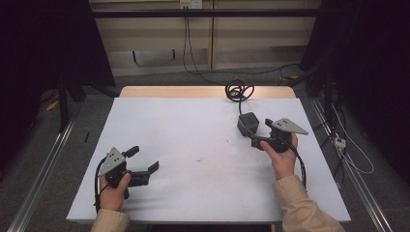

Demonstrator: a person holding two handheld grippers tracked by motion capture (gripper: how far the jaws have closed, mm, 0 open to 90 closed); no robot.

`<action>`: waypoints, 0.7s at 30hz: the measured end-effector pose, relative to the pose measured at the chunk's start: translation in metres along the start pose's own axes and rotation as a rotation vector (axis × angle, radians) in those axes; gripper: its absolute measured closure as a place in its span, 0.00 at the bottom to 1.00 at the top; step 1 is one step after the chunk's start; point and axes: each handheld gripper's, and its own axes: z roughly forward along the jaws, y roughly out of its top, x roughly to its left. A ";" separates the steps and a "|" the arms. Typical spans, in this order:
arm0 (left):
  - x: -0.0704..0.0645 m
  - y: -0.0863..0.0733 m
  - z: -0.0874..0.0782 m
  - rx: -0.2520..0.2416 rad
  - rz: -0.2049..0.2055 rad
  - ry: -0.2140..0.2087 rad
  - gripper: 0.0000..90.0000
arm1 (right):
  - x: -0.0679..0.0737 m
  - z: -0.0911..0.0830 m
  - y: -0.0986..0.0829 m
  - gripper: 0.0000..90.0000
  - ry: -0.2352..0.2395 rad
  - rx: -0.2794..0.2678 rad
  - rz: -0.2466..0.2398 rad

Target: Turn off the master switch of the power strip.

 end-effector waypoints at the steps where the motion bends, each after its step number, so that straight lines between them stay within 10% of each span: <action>1: 0.000 0.000 0.000 0.000 -0.001 0.000 0.03 | 0.000 0.001 0.000 0.13 0.001 -0.001 0.001; 21: -0.001 0.000 0.002 0.007 0.002 -0.010 0.03 | -0.009 0.010 0.005 0.25 0.011 -0.007 0.010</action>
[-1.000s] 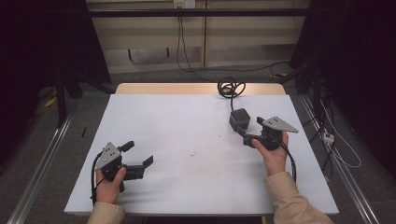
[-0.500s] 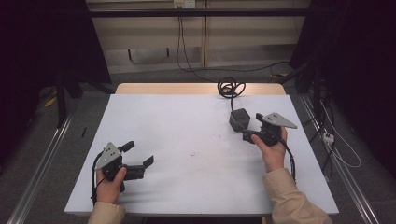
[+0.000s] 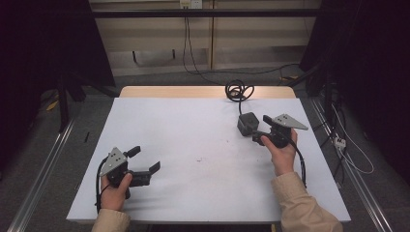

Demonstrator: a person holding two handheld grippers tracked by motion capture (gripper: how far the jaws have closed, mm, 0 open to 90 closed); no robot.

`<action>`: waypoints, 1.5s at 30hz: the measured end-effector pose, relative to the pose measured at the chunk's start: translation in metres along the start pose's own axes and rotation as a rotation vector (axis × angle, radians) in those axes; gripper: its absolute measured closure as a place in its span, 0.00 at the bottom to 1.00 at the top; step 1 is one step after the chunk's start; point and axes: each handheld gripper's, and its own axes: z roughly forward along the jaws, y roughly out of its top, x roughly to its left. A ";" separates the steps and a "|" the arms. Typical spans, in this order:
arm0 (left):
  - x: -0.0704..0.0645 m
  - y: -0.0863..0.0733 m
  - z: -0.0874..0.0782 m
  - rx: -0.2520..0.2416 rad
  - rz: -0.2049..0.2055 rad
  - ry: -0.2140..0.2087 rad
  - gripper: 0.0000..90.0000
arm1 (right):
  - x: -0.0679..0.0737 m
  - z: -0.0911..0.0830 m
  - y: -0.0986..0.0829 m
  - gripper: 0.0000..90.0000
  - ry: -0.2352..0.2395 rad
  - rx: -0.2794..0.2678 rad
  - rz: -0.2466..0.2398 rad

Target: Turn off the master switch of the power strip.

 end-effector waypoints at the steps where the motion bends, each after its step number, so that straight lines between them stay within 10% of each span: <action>1: 0.000 0.000 0.000 -0.001 -0.004 0.001 0.03 | 0.000 0.000 0.000 0.26 -0.002 0.000 -0.002; 45: -0.001 -0.001 0.001 0.011 0.003 0.002 0.03 | -0.012 0.022 -0.004 0.61 0.004 0.080 0.028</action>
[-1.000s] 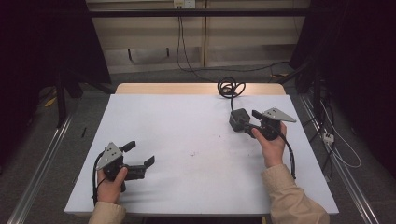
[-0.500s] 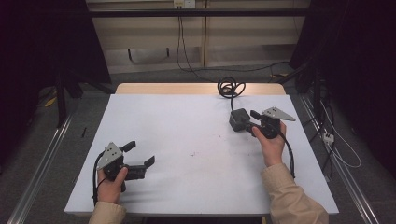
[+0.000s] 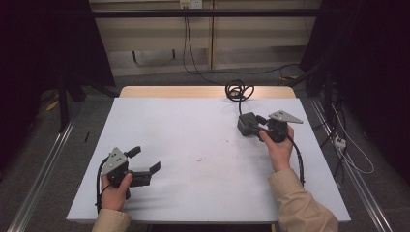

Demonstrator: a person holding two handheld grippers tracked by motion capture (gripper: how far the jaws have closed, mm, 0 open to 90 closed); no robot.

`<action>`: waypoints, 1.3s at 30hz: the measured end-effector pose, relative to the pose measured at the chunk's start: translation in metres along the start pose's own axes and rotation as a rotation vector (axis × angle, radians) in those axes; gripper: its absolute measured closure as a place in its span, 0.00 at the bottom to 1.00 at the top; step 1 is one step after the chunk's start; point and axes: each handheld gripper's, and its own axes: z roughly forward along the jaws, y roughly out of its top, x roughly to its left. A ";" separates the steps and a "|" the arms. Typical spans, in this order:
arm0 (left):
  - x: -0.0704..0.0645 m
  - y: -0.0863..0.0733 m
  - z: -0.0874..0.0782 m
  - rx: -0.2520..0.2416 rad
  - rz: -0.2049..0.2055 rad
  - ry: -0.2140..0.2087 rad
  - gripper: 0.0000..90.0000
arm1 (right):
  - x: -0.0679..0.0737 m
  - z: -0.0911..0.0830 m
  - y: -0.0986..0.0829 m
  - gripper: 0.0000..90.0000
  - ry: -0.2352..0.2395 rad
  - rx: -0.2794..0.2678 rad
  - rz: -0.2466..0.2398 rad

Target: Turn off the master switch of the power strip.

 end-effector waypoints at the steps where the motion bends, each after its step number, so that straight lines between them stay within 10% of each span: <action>1: 0.000 0.000 0.000 -0.001 -0.002 0.001 0.03 | 0.000 0.001 0.000 0.62 0.000 0.000 -0.003; 39: 0.001 0.000 -0.001 -0.007 -0.010 0.002 0.03 | -0.009 0.001 0.012 1.00 0.029 0.015 0.022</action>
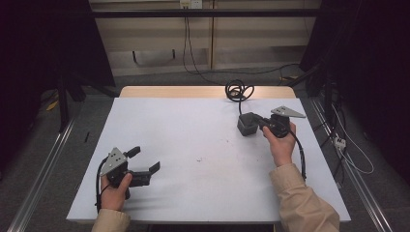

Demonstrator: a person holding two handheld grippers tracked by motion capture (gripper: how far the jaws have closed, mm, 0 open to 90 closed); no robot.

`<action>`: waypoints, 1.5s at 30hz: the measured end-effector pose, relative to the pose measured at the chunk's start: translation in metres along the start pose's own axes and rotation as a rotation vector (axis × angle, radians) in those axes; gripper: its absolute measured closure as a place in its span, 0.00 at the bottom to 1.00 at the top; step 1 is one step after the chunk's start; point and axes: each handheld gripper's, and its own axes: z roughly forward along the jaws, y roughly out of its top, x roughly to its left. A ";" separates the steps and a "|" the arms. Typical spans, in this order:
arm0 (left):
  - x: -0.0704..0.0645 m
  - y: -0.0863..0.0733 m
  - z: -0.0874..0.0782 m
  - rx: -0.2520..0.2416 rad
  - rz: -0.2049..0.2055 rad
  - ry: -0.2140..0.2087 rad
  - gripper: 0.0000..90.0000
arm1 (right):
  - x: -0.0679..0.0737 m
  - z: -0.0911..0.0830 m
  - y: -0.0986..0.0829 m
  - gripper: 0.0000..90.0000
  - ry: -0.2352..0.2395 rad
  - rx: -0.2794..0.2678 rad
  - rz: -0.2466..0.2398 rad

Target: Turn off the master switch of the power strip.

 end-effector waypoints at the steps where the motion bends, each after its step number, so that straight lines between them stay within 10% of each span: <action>1: 0.000 0.000 0.000 0.000 -0.001 0.000 0.03 | 0.000 0.000 0.001 1.00 0.004 0.001 -0.001; 45: 0.001 0.001 0.002 0.001 -0.003 -0.009 0.03 | -0.004 0.014 -0.004 1.00 -0.023 0.057 -0.033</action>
